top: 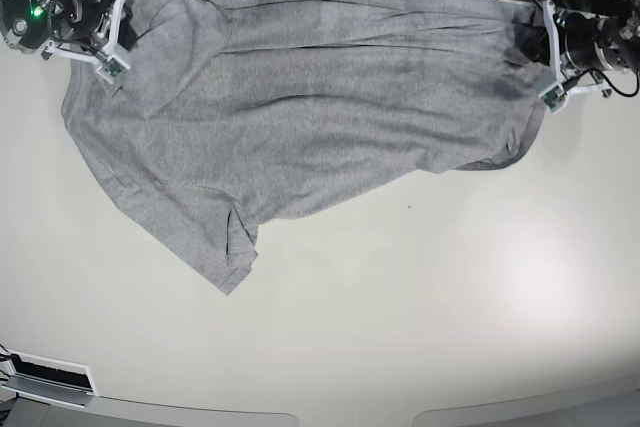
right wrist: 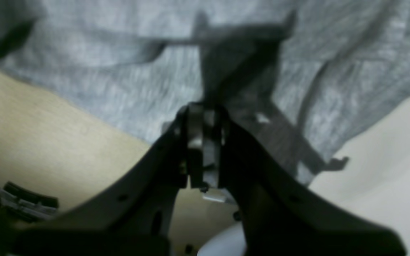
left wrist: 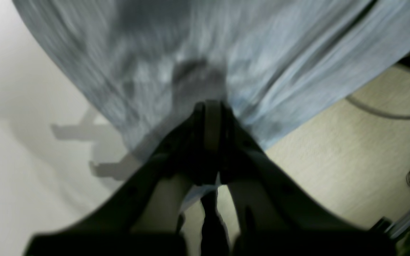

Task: Layout the t-shirt on the table in an organized manner, then fold the t-shirt properly
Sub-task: 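Grasp the folded edge with both grippers and lift it, then pull the shirt's folded edge with the right gripper to straighten it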

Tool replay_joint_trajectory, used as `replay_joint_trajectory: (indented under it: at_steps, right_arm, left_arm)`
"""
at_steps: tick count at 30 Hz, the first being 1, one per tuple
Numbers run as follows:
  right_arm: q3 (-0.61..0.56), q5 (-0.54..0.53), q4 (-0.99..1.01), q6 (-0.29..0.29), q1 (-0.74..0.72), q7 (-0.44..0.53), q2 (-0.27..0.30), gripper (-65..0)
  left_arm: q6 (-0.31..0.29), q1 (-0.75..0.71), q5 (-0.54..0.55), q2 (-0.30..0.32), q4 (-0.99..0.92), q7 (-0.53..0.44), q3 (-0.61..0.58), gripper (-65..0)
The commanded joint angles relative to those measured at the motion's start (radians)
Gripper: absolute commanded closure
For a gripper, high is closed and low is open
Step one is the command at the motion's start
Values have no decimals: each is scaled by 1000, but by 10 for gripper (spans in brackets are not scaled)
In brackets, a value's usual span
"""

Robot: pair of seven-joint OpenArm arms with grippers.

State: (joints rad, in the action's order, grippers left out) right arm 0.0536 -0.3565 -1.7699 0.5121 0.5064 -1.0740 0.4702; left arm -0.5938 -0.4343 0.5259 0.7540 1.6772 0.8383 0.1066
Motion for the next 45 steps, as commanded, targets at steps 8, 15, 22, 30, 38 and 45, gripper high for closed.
replay_joint_trajectory:
  at_steps: [8, 15, 22, 30, 38, 45]
  right_arm:
    - [6, -10, -168, -22, -91, 31, 14, -86]
    - [6, 39, -166, -112, -190, 70, 15, -308]
    - [6, 96, -119, -193, -311, 212, 15, -316]
    - [6, 31, 278, -175, -597, 270, 12, -316]
    - [6, -161, 800, -42, -877, 271, 12, -315]
    - [6, -224, 1056, -6, -947, 338, 6, -315]
  left_arm:
    - [-4, 3, 80, 18, 94, -36, 21, 0]
    - [-4, 31, 166, 8, 99, -78, 155, 0]
    - [7, 47, 296, 4, 64, -64, 330, 0]
    - [5, 47, 296, -27, -59, -52, 335, 0]
    - [-20, 50, 304, -62, -117, -52, 335, 0]
    - [-20, 53, 322, -65, -117, -45, 335, 0]
